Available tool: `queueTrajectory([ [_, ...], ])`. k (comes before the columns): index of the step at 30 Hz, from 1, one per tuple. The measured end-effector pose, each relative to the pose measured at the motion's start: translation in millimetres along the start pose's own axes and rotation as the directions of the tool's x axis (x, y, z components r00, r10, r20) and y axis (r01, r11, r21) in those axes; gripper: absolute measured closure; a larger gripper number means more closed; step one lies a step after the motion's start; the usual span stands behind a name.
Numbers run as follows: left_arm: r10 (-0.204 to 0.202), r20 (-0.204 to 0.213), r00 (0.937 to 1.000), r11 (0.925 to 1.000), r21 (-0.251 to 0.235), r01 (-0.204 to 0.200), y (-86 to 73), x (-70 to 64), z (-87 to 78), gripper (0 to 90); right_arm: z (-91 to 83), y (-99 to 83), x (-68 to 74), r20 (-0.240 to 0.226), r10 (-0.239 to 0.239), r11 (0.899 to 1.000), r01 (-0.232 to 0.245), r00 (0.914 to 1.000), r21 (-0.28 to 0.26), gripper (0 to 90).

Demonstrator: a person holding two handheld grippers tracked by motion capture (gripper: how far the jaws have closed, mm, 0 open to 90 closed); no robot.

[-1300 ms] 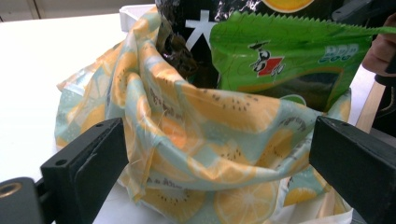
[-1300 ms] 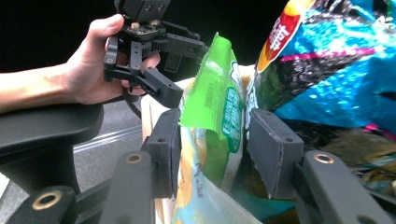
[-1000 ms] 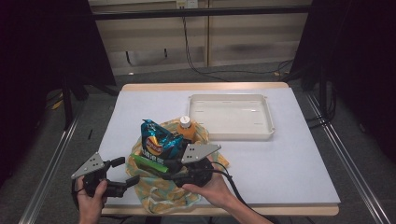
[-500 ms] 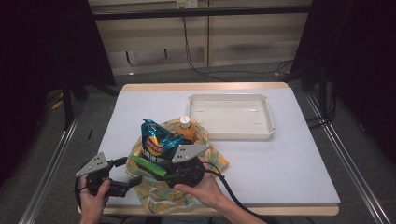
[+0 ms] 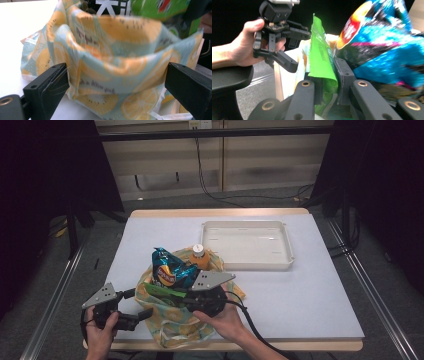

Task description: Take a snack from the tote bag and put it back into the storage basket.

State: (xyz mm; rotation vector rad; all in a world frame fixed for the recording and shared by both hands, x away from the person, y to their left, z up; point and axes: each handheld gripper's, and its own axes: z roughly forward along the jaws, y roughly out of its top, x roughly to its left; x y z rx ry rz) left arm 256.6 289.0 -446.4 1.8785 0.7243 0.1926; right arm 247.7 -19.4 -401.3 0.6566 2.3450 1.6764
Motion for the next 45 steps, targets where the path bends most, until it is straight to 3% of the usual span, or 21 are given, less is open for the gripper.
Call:
queueTrajectory([
  [4, 0.0, -0.011, 0.9999, 0.9999, -0.012, -0.001, 1.1, -1.2, -2.1, 5.4, -11.4, 3.8, -2.5, 0.003, -0.002, 1.0, 0.002, 1.0, -0.024, 79.4],
  [7, -0.03, 0.017, 0.9994, 0.9977, -0.06, 0.031, 1.8, 0.3, -6.2, 6.5, -14.1, 2.3, -3.4, 0.002, -0.01, 1.0, 0.01, 0.9999, -0.024, 79.8],
  [10, -0.042, 0.015, 0.999, 0.9956, -0.083, 0.043, 3.0, -0.6, -8.1, 9.7, -12.9, 0.6, -2.9, 0.001, -0.017, 1.0, 0.017, 0.9999, -0.015, 79.9],
  [11, -0.015, 0.004, 0.9999, 0.9955, -0.094, 0.015, 4.5, -3.6, -10.2, 10.7, -11.9, -1.2, -3.4, -0.001, -0.012, 1.0, 0.012, 0.9999, -0.013, 79.9],
  [12, -0.015, 0.004, 0.9999, 0.9955, -0.094, 0.015, 4.5, -3.6, -10.2, 12.0, -11.9, -1.2, -3.4, -0.001, -0.012, 1.0, 0.012, 0.9999, -0.013, 79.9],
  [15, -0.007, -0.003, 1.0, 0.9872, -0.159, 0.007, 6.7, -5.3, -17.6, 17.9, -10.7, -2.5, -5.9, -0.009, -0.004, 1.0, 0.004, 1.0, -0.017, 79.9],
  [17, 0.006, -0.006, 1.0, 0.9859, -0.167, -0.007, 7.7, -5.3, -19.9, 22.7, -10.0, -2.7, -5.7, -0.012, -0.005, 1.0, 0.005, 0.9999, -0.017, 79.9],
  [19, 0.006, 0.001, 1.0, 0.9867, -0.163, -0.006, 7.8, -5.0, -19.2, 37.1, -9.3, -3.0, -5.6, -0.016, -0.006, 1.0, 0.006, 0.9999, -0.016, 79.9],
  [22, 0.027, 0.024, 0.9994, 0.9916, -0.127, -0.024, 8.9, -5.8, -14.3, 72.2, -9.0, -2.9, -5.3, -0.015, -0.008, 1.0, 0.007, 0.9999, -0.014, 80.0],
  [23, 0.034, 0.016, 0.9993, 0.995, -0.095, -0.033, 9.3, -7.2, -11.6, 79.3, -9.6, -2.2, -5.0, -0.011, -0.012, 1.0, 0.012, 0.9999, -0.014, 80.0],
  [25, 0.037, 0.026, 0.999, 0.9958, -0.085, -0.034, 9.1, -7.3, -10.1, 88.2, -11.5, -1.7, -4.8, -0.007, -0.009, 1.0, 0.009, 0.9999, -0.022, 80.1],
  [33, 0.01, 0.035, 0.9993, 0.9998, -0.017, -0.009, 3.6, -6.6, -2.8, 89.6, -29.1, 7.6, -5.8, 0.024, -0.026, 0.998, 0.027, 0.9994, -0.063, 80.1],
  [45, -0.011, 0.052, 0.9986, 0.9999, 0.0, 0.011, 0.8, -5.0, -0.8, 87.8, -55.5, 28.1, -14.9, 0.052, -0.045, 0.99, 0.051, 0.9976, -0.129, 80.6],
])
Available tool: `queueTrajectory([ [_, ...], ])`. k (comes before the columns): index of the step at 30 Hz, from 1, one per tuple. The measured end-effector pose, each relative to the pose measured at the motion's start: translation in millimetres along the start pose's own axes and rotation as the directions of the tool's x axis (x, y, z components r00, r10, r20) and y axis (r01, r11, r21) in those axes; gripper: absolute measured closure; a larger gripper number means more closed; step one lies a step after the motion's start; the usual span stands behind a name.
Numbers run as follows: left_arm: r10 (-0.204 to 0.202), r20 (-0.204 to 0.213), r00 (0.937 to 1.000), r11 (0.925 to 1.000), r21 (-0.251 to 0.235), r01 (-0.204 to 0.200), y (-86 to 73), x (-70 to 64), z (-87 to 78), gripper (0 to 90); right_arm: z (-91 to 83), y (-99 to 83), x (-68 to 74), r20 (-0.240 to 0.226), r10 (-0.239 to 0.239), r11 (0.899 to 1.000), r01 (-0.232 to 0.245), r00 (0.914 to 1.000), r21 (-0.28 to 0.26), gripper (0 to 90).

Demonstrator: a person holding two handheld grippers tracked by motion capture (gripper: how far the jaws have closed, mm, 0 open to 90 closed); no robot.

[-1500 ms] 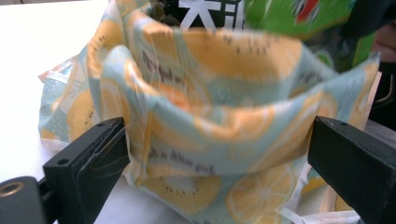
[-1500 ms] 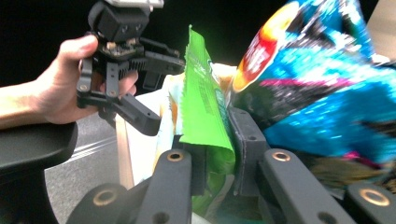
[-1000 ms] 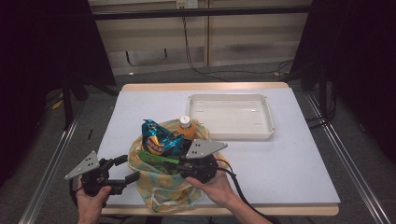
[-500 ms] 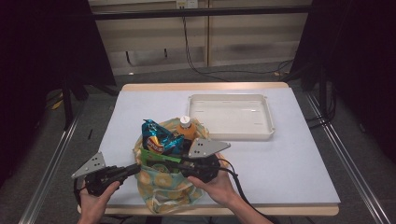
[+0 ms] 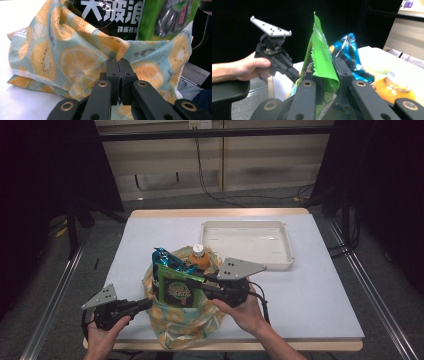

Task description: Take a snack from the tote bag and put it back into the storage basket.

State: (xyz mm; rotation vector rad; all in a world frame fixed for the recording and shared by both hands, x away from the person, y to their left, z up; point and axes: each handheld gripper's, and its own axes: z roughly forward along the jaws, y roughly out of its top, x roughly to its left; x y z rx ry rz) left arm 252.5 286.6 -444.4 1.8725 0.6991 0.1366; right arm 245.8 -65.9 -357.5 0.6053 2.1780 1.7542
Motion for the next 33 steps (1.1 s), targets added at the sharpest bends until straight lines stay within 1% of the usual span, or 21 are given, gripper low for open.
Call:
queueTrajectory([
  [3, -0.001, -0.001, 1.0, 1.0, -0.003, 0.001, -0.6, 0.4, -0.8, 83.3, -6.4, 6.2, -6.4, -0.006, 0.018, 0.999, -0.018, 0.9998, -0.032, 80.9],
  [5, -0.009, 0.007, 0.9999, 0.9998, -0.02, 0.009, -0.8, 0.0, -2.1, 79.8, -9.9, 8.0, -8.3, -0.005, 0.016, 0.999, -0.016, 0.9999, -0.04, 80.9],
  [9, -0.014, -0.006, 0.9999, 0.9995, -0.03, 0.014, -0.1, -0.6, -3.4, 62.1, -17.7, 9.1, -11.8, -0.006, 0.011, 0.999, -0.011, 0.9999, -0.043, 81.1],
  [10, -0.024, -0.018, 0.9995, 0.9987, -0.045, 0.023, 0.3, -1.2, -4.1, 56.9, -19.5, 9.0, -12.8, -0.009, 0.013, 0.999, -0.013, 0.9999, -0.046, 81.1],
  [11, -0.024, -0.018, 0.9995, 0.9987, -0.045, 0.023, 0.3, -1.2, -4.1, 49.8, -19.5, 9.0, -12.8, -0.009, 0.013, 0.999, -0.013, 0.9999, -0.046, 81.1],
  [12, -0.023, -0.042, 0.9989, 0.9987, -0.046, 0.022, 0.9, -2.2, -4.9, 45.0, -23.3, 8.8, -14.8, -0.011, 0.015, 0.999, -0.016, 0.9998, -0.05, 81.2],
  [13, -0.021, -0.039, 0.999, 0.9984, -0.053, 0.019, 1.1, -1.9, -5.6, 42.3, -25.6, 8.7, -16.0, -0.015, 0.017, 0.998, -0.018, 0.9998, -0.053, 81.2],
  [15, -0.025, -0.041, 0.9989, 0.9971, -0.073, 0.022, 1.7, -3.0, -6.5, 32.2, -30.2, 8.6, -18.1, -0.013, 0.014, 0.999, -0.014, 0.9998, -0.049, 81.3],
  [18, -0.02, -0.046, 0.9988, 0.9959, -0.089, 0.016, 2.8, -4.0, -8.0, 24.1, -34.6, 8.4, -20.7, -0.012, 0.019, 0.998, -0.019, 0.9998, -0.054, 81.4],
  [19, -0.023, -0.053, 0.9983, 0.9958, -0.09, 0.018, 3.2, -4.3, -8.7, 24.1, -37.2, 8.7, -21.7, -0.009, 0.018, 0.998, -0.018, 0.9998, -0.052, 81.5],
  [20, -0.028, -0.062, 0.9977, 0.9952, -0.095, 0.022, 3.7, -4.5, -10.0, 20.2, -39.6, 9.2, -22.6, -0.009, 0.014, 0.999, -0.015, 0.9999, -0.052, 81.5],
  [22, -0.036, -0.064, 0.9973, 0.9941, -0.104, 0.03, 3.2, -3.0, -14.3, 14.6, -47.5, 10.0, -24.9, -0.002, 0.015, 0.998, -0.016, 0.9999, -0.062, 81.6],
  [23, -0.036, -0.064, 0.9973, 0.9941, -0.104, 0.03, 3.2, -3.0, -14.3, 11.6, -47.5, 10.0, -24.9, -0.002, 0.015, 0.998, -0.016, 0.9999, -0.062, 81.6],
  [24, -0.048, -0.05, 0.9976, 0.9911, -0.126, 0.041, 2.7, -1.3, -15.1, 10.1, -53.2, 10.4, -26.8, 0.006, 0.012, 0.998, -0.011, 0.9999, -0.062, 81.6],
  [25, -0.048, -0.05, 0.9976, 0.9911, -0.126, 0.041, 2.7, -1.3, -15.1, 10.1, -53.2, 10.4, -26.8, 0.006, 0.012, 0.998, -0.011, 0.9999, -0.062, 81.6],
  [26, -0.047, -0.061, 0.997, 0.9916, -0.124, 0.039, 3.0, -1.4, -16.2, 9.2, -59.3, 10.4, -28.8, 0.017, 0.009, 0.998, -0.008, 0.9998, -0.055, 81.6],
  [27, -0.047, -0.061, 0.997, 0.9916, -0.124, 0.039, 3.0, -1.4, -16.2, 8.2, -59.3, 10.4, -28.8, 0.017, 0.009, 0.998, -0.008, 0.9998, -0.055, 81.6],
  [28, -0.047, -0.07, 0.9965, 0.9913, -0.126, 0.038, 3.2, -0.2, -17.2, 8.2, -65.9, 9.4, -31.4, 0.028, 0.008, 0.999, -0.006, 0.9996, -0.052, 81.6],
  [29, -0.047, -0.07, 0.9965, 0.9913, -0.126, 0.038, 3.2, -0.2, -17.2, 7.9, -65.9, 9.4, -31.4, 0.028, 0.008, 0.999, -0.006, 0.9996, -0.052, 81.6],
  [32, -0.072, -0.094, 0.993, 0.9874, -0.147, 0.058, 2.4, 2.3, -20.5, 5.5, -75.7, 5.2, -37.7, 0.043, 0.009, 0.999, -0.007, 0.999, -0.04, 81.6],
  [33, -0.072, -0.083, 0.9939, 0.9879, -0.143, 0.06, 1.9, 4.0, -21.0, 5.1, -77.5, 4.3, -39.0, 0.047, 0.006, 0.999, -0.005, 0.9989, -0.036, 81.6],
])
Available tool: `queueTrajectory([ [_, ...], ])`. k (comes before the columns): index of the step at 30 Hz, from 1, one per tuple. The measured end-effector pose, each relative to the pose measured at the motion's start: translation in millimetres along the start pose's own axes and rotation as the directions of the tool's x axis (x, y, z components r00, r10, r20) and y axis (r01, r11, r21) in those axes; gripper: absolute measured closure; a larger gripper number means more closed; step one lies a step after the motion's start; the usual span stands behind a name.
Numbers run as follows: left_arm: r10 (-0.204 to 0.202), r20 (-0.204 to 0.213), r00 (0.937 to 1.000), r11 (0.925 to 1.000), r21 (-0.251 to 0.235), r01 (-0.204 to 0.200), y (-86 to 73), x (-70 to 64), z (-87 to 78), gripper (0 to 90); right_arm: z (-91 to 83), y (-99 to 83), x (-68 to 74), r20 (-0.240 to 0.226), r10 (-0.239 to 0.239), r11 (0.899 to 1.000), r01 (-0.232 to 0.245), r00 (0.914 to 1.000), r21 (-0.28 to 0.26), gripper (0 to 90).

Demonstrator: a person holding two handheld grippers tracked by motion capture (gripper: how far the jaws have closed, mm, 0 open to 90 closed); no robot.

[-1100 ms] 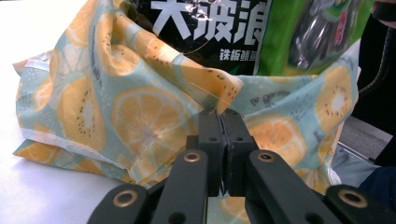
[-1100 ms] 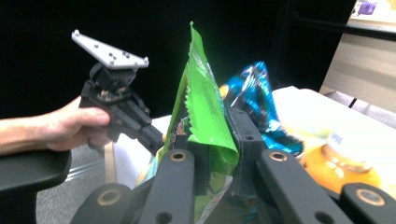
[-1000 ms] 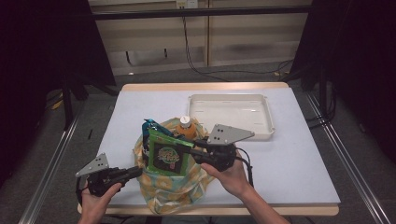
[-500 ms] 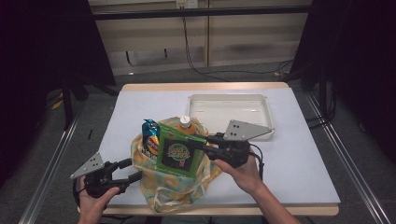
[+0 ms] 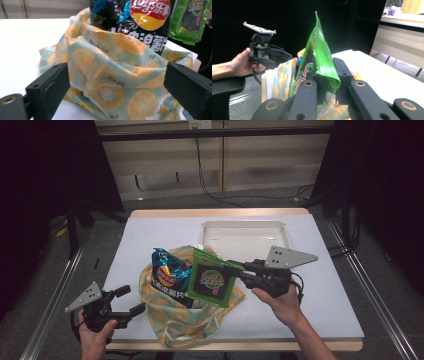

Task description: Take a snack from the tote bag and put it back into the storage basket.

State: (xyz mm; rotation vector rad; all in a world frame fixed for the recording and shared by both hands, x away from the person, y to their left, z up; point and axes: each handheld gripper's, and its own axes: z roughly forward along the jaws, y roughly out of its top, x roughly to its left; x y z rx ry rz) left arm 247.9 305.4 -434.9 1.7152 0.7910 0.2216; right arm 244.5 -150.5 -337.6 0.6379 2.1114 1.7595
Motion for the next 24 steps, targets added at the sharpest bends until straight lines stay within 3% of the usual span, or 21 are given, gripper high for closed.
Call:
queueTrajectory([
  [4, 0.006, -0.001, 1.0, 1.0, -0.005, -0.006, -0.3, 0.8, -1.3, 3.4, -6.6, -2.8, -6.5, 0.012, 0.003, 1.0, -0.003, 0.9999, 0.009, 81.6],
  [5, 0.009, 0.031, 0.9995, 0.9999, -0.006, -0.009, -1.0, 1.3, -0.8, 2.7, -9.5, -4.9, -13.0, 0.027, 0.002, 1.0, -0.003, 0.9996, 0.018, 81.6],
  [9, 0.039, 0.047, 0.9982, 0.9993, 0.0, -0.039, -1.8, -0.7, -1.3, 2.2, -15.0, -9.7, -27.8, 0.051, 0.02, 1.0, -0.021, 0.9985, 0.011, 81.6],
  [12, 0.041, 0.039, 0.9984, 0.9992, 0.003, -0.041, -2.5, 0.3, -1.1, 1.8, -17.9, -9.6, -35.5, 0.056, 0.024, 1.0, -0.024, 0.9981, 0.01, 81.6],
  [13, 0.032, 0.019, 0.9993, 0.9995, -0.004, -0.032, -3.0, 1.0, -0.9, 1.9, -19.3, -9.0, -42.6, 0.054, 0.027, 1.0, -0.027, 0.9982, 0.008, 81.6],
  [18, 0.025, 0.025, 0.9994, 0.9997, -0.004, -0.025, -5.0, 2.8, -1.0, 1.9, -23.8, -8.4, -56.7, 0.072, 0.028, 0.999, -0.029, 0.997, 0.014, 81.6],
  [21, 0.025, -0.005, 0.9997, 0.9997, 0.002, -0.025, -4.6, 1.9, -0.7, 2.0, -30.5, -7.2, -70.1, 0.086, 0.026, 0.999, -0.028, 0.9959, 0.02, 81.7],
  [24, 0.022, 0.002, 0.9998, 0.9997, 0.013, -0.022, -5.9, 3.9, 0.1, 2.1, -33.3, -6.8, -76.3, 0.095, 0.04, 0.999, -0.041, 0.9947, 0.011, 81.7],
])
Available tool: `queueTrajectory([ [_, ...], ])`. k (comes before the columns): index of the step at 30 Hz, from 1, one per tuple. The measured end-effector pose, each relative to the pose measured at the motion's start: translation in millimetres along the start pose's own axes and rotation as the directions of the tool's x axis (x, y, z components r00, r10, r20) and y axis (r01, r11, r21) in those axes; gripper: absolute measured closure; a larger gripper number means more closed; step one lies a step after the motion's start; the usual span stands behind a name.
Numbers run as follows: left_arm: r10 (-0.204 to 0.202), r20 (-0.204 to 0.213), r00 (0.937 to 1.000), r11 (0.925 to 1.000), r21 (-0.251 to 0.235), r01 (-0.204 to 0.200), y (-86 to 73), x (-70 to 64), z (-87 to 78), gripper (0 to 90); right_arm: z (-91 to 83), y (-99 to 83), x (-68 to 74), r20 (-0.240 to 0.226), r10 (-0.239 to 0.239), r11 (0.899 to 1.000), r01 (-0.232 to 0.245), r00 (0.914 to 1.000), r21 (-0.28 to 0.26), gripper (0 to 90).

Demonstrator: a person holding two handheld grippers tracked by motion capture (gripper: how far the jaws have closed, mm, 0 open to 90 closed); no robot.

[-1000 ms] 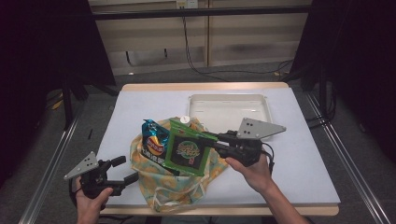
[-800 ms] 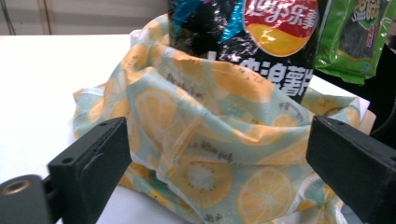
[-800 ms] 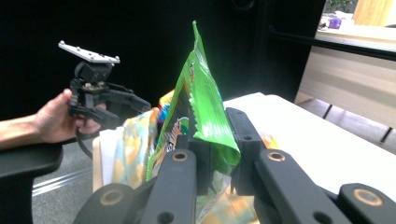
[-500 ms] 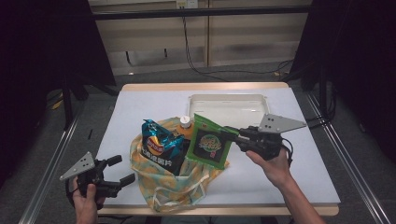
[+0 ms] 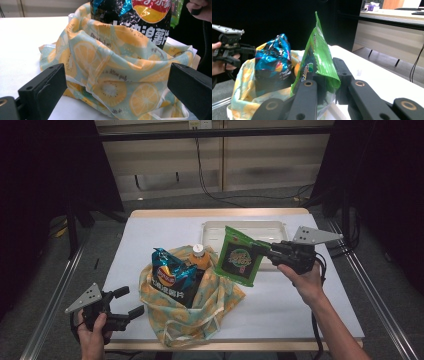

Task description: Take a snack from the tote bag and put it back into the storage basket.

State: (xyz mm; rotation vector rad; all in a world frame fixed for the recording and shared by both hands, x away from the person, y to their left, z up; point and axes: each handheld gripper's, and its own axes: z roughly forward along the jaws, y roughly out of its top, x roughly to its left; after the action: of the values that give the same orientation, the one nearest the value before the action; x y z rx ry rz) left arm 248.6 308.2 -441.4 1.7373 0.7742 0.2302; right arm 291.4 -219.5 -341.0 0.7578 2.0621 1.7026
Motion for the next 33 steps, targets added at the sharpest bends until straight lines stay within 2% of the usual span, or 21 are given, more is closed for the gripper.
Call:
queueTrajectory([
  [2, -0.015, 0.011, 0.9998, 0.9999, -0.007, 0.015, -1.7, 1.5, 0.6, 2.2, -1.8, 1.1, -5.9, 0.003, 0.008, 1.0, -0.008, 1.0, -0.018, 81.7],
  [4, -0.01, 0.011, 0.9999, 0.9999, 0.009, 0.01, -0.9, 1.5, 1.9, 2.1, -1.9, 3.3, -11.5, 0.011, 0.002, 1.0, -0.002, 0.9999, -0.011, 81.8],
  [5, -0.007, 0.021, 0.9997, 1.0, 0.003, 0.007, -0.2, 1.5, 2.9, 2.1, -1.5, 3.9, -17.1, 0.015, 0.018, 1.0, -0.017, 0.9997, -0.018, 81.9],
  [6, 0.011, 0.009, 0.9999, 0.9999, 0.013, -0.011, 1.2, 0.3, 2.0, 2.1, -1.5, 3.9, -17.1, 0.015, 0.018, 1.0, -0.017, 0.9997, -0.018, 81.9],
  [8, 0.019, 0.008, 0.9998, 0.9996, 0.02, -0.019, 1.5, -1.3, 0.8, 2.5, -1.3, 4.0, -18.9, 0.023, 0.015, 1.0, -0.014, 0.9996, -0.015, 81.9],
  [9, 0.021, -0.007, 0.9998, 0.9998, 0.0, -0.021, 1.0, -2.9, -3.5, 2.5, -1.3, 4.0, -18.9, 0.023, 0.015, 1.0, -0.014, 0.9996, -0.015, 81.9],
  [11, 0.016, -0.014, 0.9998, 0.9999, -0.004, -0.016, -0.2, -2.2, -5.8, 2.5, 1.1, 4.4, -19.4, 0.012, 0.012, 1.0, -0.012, 0.9999, -0.003, 82.1],
  [14, 0.003, -0.016, 0.9999, 1.0, -0.001, -0.003, -2.2, -1.2, -7.8, 2.5, 5.3, 5.7, -22.0, 0.031, -0.024, 1.0, 0.024, 0.9992, 0.018, 82.0],
  [17, -0.007, -0.025, 0.9997, 0.9999, -0.015, 0.007, -1.4, -2.5, -10.1, 2.5, 10.5, 4.2, -29.6, 0.033, -0.018, 0.999, 0.017, 0.9993, 0.035, 82.1],
  [21, 0.027, -0.009, 0.9996, 0.9996, -0.012, -0.027, 0.6, -6.2, -8.9, 2.5, 15.1, 2.8, -39.6, 0.076, -0.023, 0.999, 0.019, 0.9969, 0.044, 82.1],
  [24, 0.036, -0.021, 0.9991, 0.9993, -0.014, -0.036, 1.0, -7.6, -9.5, 2.5, 16.8, 3.3, -46.2, 0.092, -0.016, 0.999, 0.013, 0.9956, 0.029, 82.1],
  [28, 0.031, -0.017, 0.9994, 0.9995, -0.004, -0.032, 0.5, -6.4, -7.9, 2.5, 26.4, 3.0, -51.4, 0.101, -0.041, 0.998, 0.035, 0.9941, 0.053, 82.1],
  [33, 0.03, -0.009, 0.9995, 0.9995, 0.013, -0.03, 0.0, -6.8, -5.8, 2.5, 41.7, 1.5, -64.1, 0.113, -0.045, 0.996, 0.036, 0.9926, 0.086, 82.0],
])
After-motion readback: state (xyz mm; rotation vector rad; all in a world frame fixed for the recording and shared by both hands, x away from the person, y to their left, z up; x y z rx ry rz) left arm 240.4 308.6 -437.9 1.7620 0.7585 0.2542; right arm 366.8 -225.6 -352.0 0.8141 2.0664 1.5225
